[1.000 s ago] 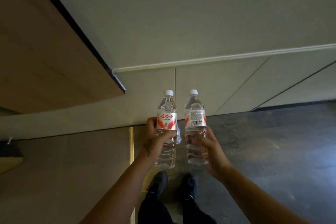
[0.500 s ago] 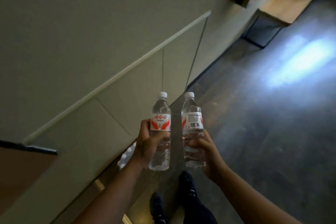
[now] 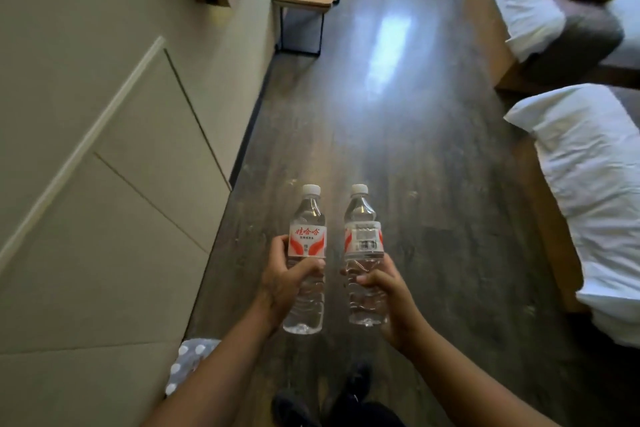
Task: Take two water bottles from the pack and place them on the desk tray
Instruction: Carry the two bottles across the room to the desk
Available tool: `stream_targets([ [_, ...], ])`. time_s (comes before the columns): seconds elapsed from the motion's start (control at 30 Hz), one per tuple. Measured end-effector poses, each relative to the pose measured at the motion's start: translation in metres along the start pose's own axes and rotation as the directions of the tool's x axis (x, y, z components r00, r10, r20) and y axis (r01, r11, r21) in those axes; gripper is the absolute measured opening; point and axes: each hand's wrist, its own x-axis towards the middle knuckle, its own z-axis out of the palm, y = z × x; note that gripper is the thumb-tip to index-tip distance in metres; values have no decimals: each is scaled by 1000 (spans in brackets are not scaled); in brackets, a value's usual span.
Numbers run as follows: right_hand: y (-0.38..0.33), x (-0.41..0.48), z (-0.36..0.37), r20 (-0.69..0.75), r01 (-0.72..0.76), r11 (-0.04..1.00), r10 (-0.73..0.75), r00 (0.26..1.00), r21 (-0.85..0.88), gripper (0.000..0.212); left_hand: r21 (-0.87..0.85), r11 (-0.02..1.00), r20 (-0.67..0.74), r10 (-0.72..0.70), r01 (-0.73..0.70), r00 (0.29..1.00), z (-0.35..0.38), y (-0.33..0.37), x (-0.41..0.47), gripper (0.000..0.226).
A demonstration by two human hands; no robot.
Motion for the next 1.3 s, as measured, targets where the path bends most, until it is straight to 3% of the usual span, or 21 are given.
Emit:
stream_targets([
  [0.13, -15, 7, -41, -42, 6, 999, -3, 999, 53, 63, 58, 998, 57, 2, -5, 998, 40, 9, 20, 71],
  [0.43, -58, 34, -104, -14, 38, 998, -38, 999, -50, 74, 90, 996, 32, 2, -4, 999, 121, 39, 50, 79],
  [0.8, -107, 82, -150, -25, 63, 998, -63, 998, -8, 62, 27, 1000, -7, -7, 7, 1000, 171, 71, 100, 93],
  [1.07, -160, 164, -155, -76, 65, 998, -65, 995, -5, 77, 58, 998, 49, -13, 10, 999, 185, 111, 205, 85],
  [1.3, -222, 252, -154, -168, 62, 996, -51, 985, 60, 68, 113, 994, 105, -14, 2, 994, 191, 178, 310, 85],
])
